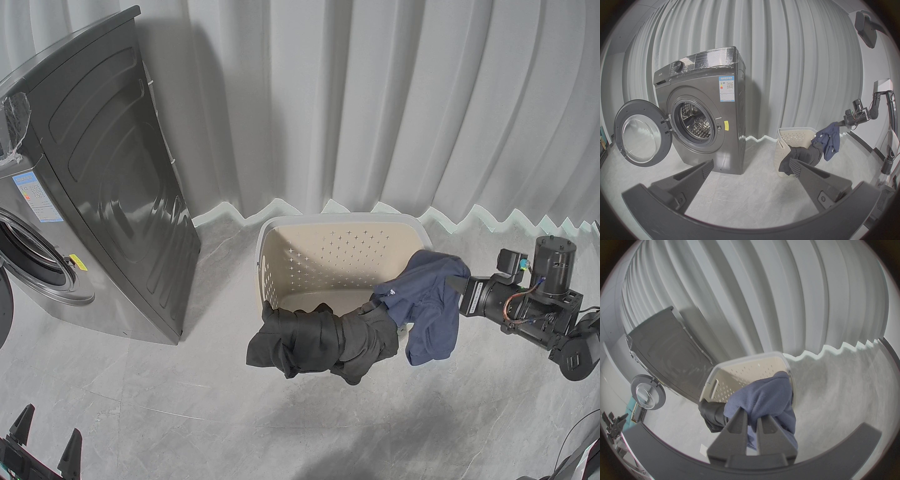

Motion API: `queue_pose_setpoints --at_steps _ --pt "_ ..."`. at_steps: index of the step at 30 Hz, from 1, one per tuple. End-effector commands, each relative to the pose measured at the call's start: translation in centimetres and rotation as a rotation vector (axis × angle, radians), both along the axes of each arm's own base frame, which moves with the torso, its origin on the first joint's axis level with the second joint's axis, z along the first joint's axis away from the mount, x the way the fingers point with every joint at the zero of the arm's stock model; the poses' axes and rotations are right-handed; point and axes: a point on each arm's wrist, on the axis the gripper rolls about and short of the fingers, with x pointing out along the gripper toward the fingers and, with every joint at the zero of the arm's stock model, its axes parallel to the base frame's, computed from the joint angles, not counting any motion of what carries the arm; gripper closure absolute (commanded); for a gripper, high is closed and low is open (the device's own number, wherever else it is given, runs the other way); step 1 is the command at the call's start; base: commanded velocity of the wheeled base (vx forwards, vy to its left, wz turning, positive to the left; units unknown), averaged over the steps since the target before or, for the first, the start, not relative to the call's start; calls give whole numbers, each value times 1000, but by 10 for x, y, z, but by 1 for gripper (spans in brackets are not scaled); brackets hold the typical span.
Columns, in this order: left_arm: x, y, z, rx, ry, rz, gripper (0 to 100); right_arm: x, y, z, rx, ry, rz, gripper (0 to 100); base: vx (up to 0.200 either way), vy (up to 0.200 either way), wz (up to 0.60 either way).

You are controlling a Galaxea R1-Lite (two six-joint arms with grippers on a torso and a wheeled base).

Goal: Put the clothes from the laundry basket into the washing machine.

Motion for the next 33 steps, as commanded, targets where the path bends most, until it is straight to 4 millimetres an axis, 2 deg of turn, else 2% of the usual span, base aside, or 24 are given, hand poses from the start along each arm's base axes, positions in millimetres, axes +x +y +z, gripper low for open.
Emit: queue_pose_setpoints --at_steps 1,9,15,21,27,33 --pt "0 0 -4 0 -2 0 0 -17 -2 33 35 -119 12 100 0 0 0" --pt "0 0 -4 1 -2 0 0 -37 -1 60 36 -234 38 100 0 0 0" --pt "0 0 -4 3 -4 0 0 -41 3 75 20 -297 24 100 0 0 0" --pt "0 0 -4 1 -3 0 0 -51 -3 75 3 -263 23 100 -200 0 0" --pt "0 0 -4 1 -3 0 0 -51 -2 74 2 -259 27 100 -200 0 0" --pt "0 0 -4 0 -2 -2 0 -50 -1 73 4 -259 29 100 0 0 0"
